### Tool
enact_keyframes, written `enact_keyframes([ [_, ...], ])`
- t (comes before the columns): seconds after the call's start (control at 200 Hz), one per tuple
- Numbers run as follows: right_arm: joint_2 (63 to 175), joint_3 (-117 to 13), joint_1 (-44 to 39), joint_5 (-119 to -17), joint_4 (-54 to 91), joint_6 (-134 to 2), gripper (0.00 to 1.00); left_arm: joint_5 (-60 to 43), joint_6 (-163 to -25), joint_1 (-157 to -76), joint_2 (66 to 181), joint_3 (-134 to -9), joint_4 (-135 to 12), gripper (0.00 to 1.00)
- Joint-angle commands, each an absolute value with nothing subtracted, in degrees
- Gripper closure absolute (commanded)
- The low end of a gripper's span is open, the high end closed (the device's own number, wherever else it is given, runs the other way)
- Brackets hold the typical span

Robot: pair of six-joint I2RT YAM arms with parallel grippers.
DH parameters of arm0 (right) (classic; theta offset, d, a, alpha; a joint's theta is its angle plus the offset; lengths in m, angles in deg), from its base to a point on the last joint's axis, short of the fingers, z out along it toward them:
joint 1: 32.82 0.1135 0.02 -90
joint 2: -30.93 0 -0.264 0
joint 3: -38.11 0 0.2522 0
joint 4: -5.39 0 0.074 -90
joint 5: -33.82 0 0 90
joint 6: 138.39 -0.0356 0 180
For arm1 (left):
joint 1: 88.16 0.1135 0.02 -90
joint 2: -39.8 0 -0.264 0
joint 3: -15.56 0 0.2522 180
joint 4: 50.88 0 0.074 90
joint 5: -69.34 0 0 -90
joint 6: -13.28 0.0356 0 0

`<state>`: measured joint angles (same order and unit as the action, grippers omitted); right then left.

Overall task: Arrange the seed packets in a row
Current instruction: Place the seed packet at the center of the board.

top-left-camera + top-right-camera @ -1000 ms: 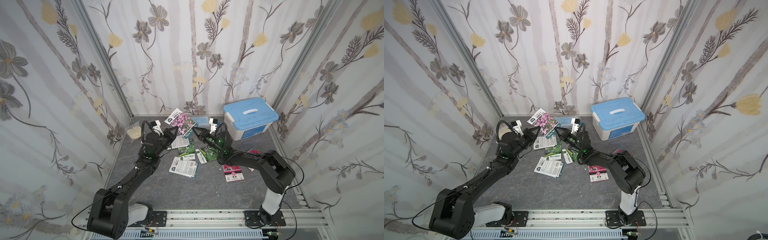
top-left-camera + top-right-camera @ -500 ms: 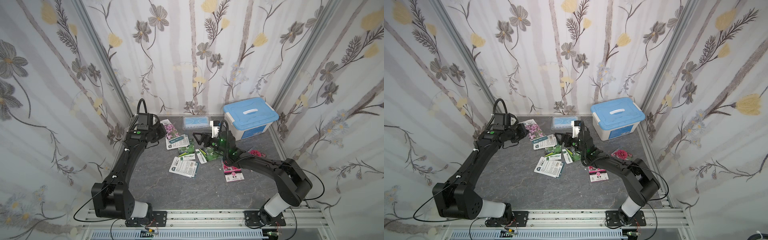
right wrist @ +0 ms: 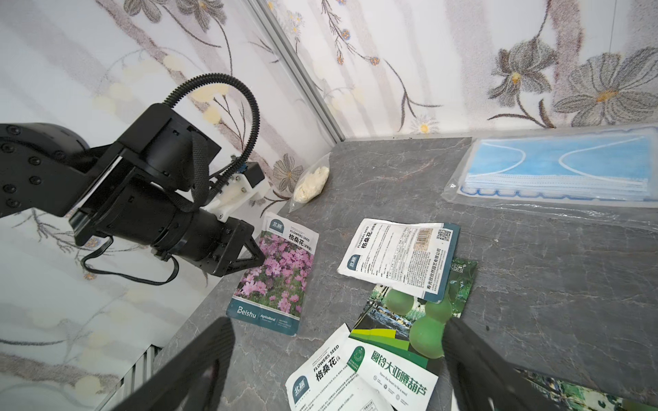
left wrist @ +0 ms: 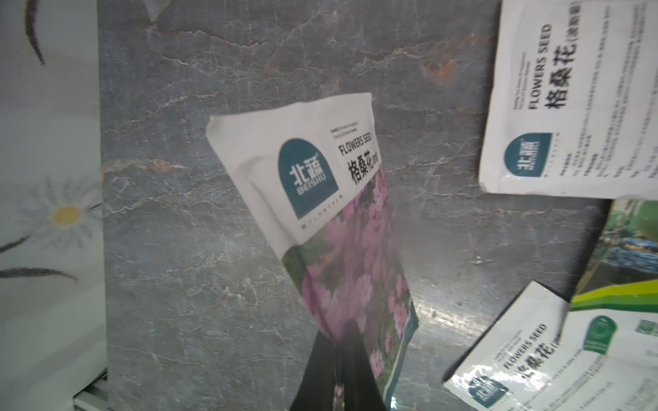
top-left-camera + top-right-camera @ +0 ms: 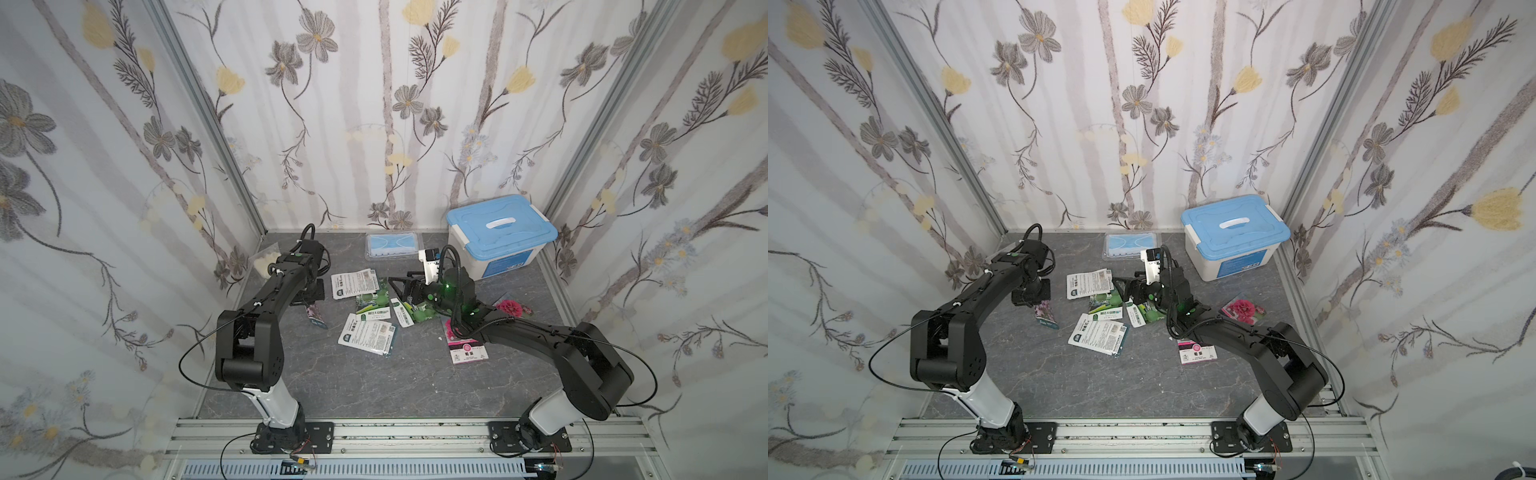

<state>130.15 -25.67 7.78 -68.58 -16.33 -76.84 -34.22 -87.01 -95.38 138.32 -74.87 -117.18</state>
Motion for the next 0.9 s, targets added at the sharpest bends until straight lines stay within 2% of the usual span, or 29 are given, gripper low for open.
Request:
enact_keyframes([
  [0.0,130.62,-25.10,7.78,-70.48,-20.50,-74.45,0.07,-42.27,-81.03,-95.48,139.94,-76.28,-118.31,1.00],
  [0.28,130.87,-22.25,7.78,-72.34,-25.32,-73.04,0.07,-52.16,-72.58,-95.29,141.79,-72.86,-112.89,1.00],
  [0.639,131.69,-20.83,7.78,-72.09,-27.09,-72.55,0.07,-55.76,-68.59,-91.54,144.22,-67.76,-107.06,1.00],
  [0.674,131.95,-20.86,7.78,-72.17,-27.15,-72.60,0.07,-55.85,-68.76,-91.10,144.50,-67.36,-106.76,0.94],
  [0.764,132.26,-20.83,7.86,-72.18,-27.37,-72.65,0.07,-58.36,-69.78,-89.95,144.92,-66.54,-106.13,0.90],
  [0.809,132.43,-20.84,7.85,-72.23,-27.41,-72.52,0.07,-58.73,-70.23,-89.18,144.71,-66.55,-106.08,0.82],
  [0.854,132.47,-20.92,7.87,-72.18,-27.37,-72.56,0.07,-60.80,-70.79,-88.50,144.17,-66.47,-105.61,0.67],
  [0.889,132.54,-21.03,7.90,-72.27,-27.25,-72.45,0.07,-61.08,-71.01,-87.88,143.29,-66.61,-105.54,0.45],
  [0.894,132.58,-21.06,7.89,-72.27,-27.25,-72.46,0.07,-61.22,-71.01,-87.80,143.23,-66.64,-105.57,0.39],
])
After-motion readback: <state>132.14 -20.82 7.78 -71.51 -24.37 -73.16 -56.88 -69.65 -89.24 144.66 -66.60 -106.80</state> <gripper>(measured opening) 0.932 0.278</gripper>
